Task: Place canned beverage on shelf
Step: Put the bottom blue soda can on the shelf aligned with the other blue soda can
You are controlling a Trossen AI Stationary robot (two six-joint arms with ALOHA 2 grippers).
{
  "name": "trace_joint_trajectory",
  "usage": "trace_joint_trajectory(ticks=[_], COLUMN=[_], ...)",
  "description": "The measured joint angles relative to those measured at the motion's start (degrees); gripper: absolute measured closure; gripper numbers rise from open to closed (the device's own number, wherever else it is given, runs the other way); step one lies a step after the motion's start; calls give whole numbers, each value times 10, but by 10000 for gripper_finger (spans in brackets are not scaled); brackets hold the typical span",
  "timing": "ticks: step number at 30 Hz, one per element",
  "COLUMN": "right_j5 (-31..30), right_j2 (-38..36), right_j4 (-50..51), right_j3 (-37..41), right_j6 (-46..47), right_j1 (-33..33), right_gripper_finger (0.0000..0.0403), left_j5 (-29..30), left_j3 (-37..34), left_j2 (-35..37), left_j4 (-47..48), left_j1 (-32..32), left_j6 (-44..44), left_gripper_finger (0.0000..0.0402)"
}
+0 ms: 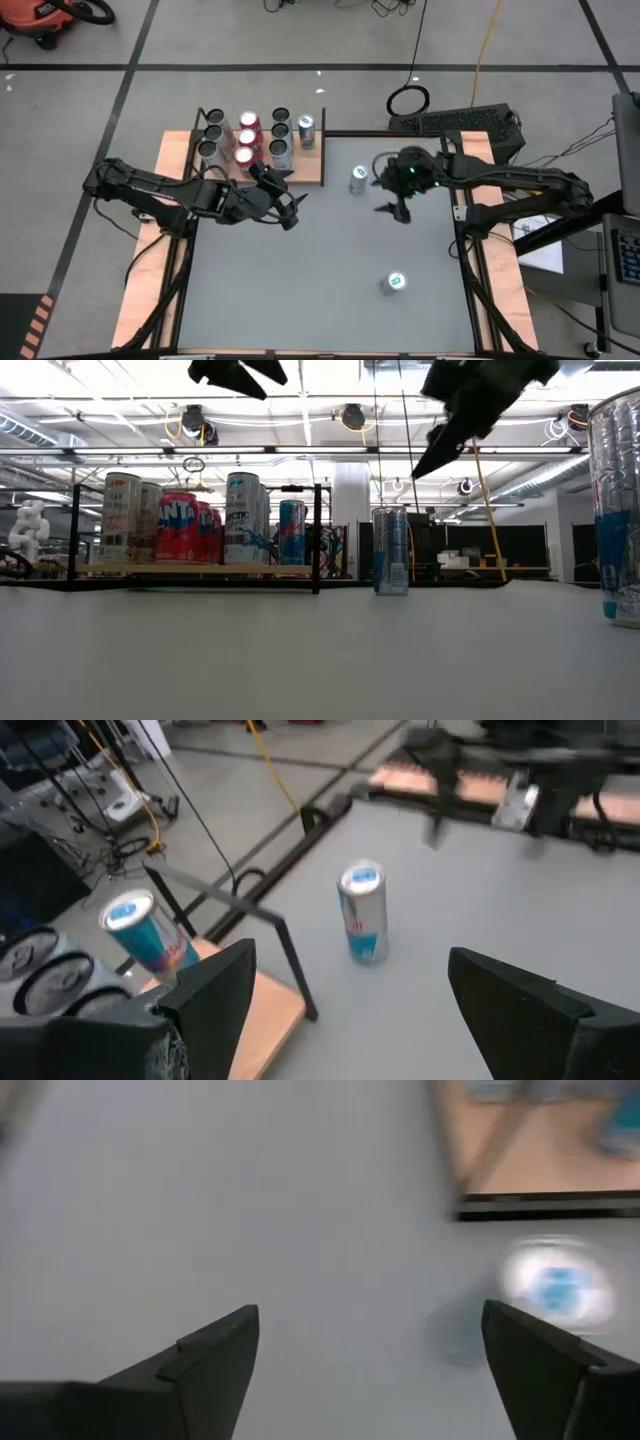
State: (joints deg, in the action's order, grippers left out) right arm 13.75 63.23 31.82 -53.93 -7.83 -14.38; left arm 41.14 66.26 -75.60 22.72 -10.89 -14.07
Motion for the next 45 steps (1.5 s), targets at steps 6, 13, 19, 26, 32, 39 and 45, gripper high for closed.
trace_joint_trajectory(ticks=[6,13,19,26,32,39,45], right_j5=[29,-17,-23,-49,-104,-154,-152], right_j2=[-56,-80,-51,-10,24,59,102], right_j4=[83,131,121,70,57,61,57], right_j3=[0,0,0,0,0,0,-1], right_j6=[83,129,229,316,326,315,302], right_j1=[81,223,327,413,461,485,487], right_gripper_finger=[88,88,88,89,89,89,89], left_j5=[-2,-8,-9,-23,-41,-41,-41], left_j3=[0,0,0,0,0,0,0], left_j2=[-18,-44,-69,-98,-100,-100,-100], left_j4=[-55,-62,-118,-154,-162,-164,-163], left_j1=[4,-1,-13,-25,-28,-28,-29], left_j6=[29,-3,-16,-17,-17,-19,-21], left_gripper_finger=[73,73,73,73,73,73,73])
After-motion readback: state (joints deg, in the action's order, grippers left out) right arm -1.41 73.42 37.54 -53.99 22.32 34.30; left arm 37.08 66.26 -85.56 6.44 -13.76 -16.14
